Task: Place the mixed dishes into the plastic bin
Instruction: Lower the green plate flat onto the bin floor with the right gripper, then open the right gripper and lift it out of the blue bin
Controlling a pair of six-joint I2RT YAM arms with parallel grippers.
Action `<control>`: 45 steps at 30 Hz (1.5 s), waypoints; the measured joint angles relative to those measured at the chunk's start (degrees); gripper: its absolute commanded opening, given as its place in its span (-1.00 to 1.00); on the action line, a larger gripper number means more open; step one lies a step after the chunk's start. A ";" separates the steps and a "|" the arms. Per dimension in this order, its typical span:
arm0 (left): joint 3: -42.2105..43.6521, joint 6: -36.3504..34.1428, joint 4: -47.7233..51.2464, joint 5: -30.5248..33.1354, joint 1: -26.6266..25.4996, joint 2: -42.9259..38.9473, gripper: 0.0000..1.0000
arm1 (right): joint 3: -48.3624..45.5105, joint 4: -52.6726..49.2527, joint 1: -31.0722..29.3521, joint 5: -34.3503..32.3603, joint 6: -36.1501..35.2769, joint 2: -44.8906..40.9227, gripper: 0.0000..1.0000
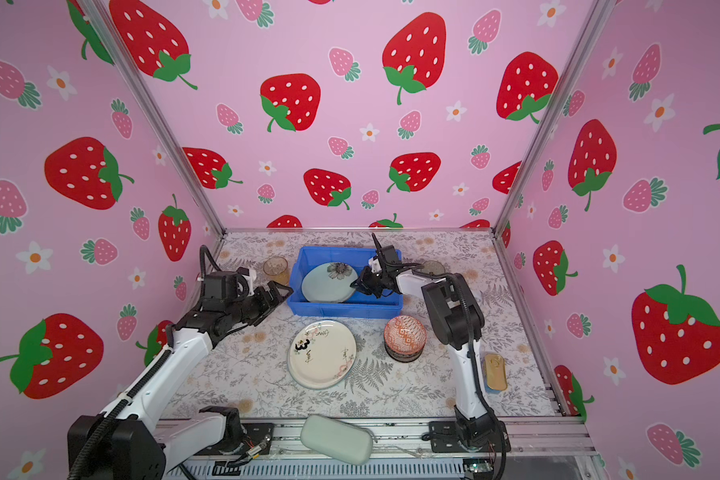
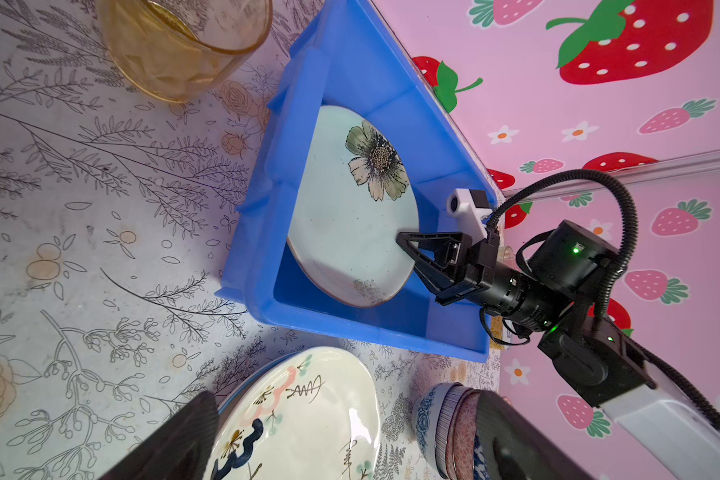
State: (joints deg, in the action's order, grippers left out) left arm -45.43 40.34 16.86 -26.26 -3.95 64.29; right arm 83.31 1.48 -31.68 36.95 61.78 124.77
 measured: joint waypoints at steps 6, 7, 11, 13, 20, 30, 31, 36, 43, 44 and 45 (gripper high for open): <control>0.72 0.02 -0.28 -0.35 0.00 -0.02 0.98 | 0.74 1.88 0.00 0.61 0.11 0.00 -0.33; 0.92 0.02 -0.26 -0.35 0.00 -0.02 0.98 | 0.76 2.10 0.00 0.61 0.15 0.00 -0.25; 1.03 0.07 -0.24 -0.35 0.00 -0.17 0.98 | 0.76 1.97 -0.15 0.52 -0.04 0.00 -0.04; 1.03 0.07 -0.26 -0.37 0.00 -0.24 0.98 | 0.76 1.88 -0.22 0.50 -0.20 0.00 0.02; 1.07 0.22 -0.26 -0.37 0.00 -0.52 0.98 | 0.76 0.39 -0.31 -0.57 -1.36 0.00 0.24; 1.81 0.37 -0.26 -0.37 0.00 -1.68 0.98 | 0.76 -2.08 -0.31 -3.63 -3.21 -0.96 0.39; 1.81 0.39 -0.28 -0.37 0.00 -1.79 0.98 | 0.76 -2.56 -0.31 -4.17 -3.50 -1.29 0.41; 1.81 0.42 -0.09 -0.33 0.00 -2.14 0.98 | 0.76 -4.79 -0.33 -7.50 -5.38 -3.67 0.46; 1.79 0.39 2.27 0.37 0.00 -3.54 0.98 | 2.75 -10.45 -1.05 -14.16 -10.43 -8.48 0.68; 1.79 0.39 3.06 0.39 0.00 -3.78 0.98 | 3.30 -11.10 -1.25 -14.91 -11.32 -9.01 0.78; 1.79 0.37 4.00 0.61 0.00 -3.98 0.98 | 4.15 -12.35 -1.57 -15.93 -12.39 -9.79 0.89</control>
State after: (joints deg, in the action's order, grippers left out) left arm -43.64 40.71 20.86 -25.65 -3.95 60.31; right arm 87.46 -10.87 -33.26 21.02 49.39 114.98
